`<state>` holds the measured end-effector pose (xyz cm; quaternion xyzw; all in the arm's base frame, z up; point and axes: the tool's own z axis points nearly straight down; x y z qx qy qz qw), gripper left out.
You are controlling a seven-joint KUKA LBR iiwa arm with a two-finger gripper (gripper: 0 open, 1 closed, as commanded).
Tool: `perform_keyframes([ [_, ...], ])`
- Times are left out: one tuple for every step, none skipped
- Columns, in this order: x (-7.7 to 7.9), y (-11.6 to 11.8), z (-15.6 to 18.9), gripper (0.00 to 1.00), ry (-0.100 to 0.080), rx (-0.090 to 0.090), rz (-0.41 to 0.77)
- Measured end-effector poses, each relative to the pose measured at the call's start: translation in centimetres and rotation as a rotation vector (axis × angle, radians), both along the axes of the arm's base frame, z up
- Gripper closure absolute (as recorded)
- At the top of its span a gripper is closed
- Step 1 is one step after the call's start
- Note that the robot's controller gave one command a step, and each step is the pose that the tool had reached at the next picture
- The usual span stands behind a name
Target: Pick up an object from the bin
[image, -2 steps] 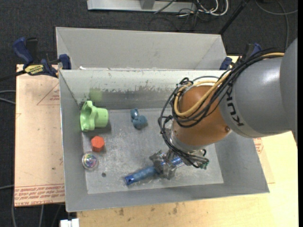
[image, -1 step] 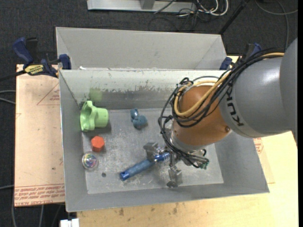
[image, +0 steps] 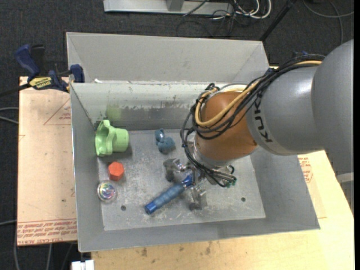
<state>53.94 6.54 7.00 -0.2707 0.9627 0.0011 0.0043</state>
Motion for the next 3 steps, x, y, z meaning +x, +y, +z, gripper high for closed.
perform_keyframes([
  [-0.2,-0.1,0.0,1.0,0.005,-0.002,-0.002],
  [-0.6,1.4,9.1,1.0,-0.001,-0.002,0.103],
  [-0.6,-1.0,21.3,1.0,-0.003,-0.004,0.093],
])
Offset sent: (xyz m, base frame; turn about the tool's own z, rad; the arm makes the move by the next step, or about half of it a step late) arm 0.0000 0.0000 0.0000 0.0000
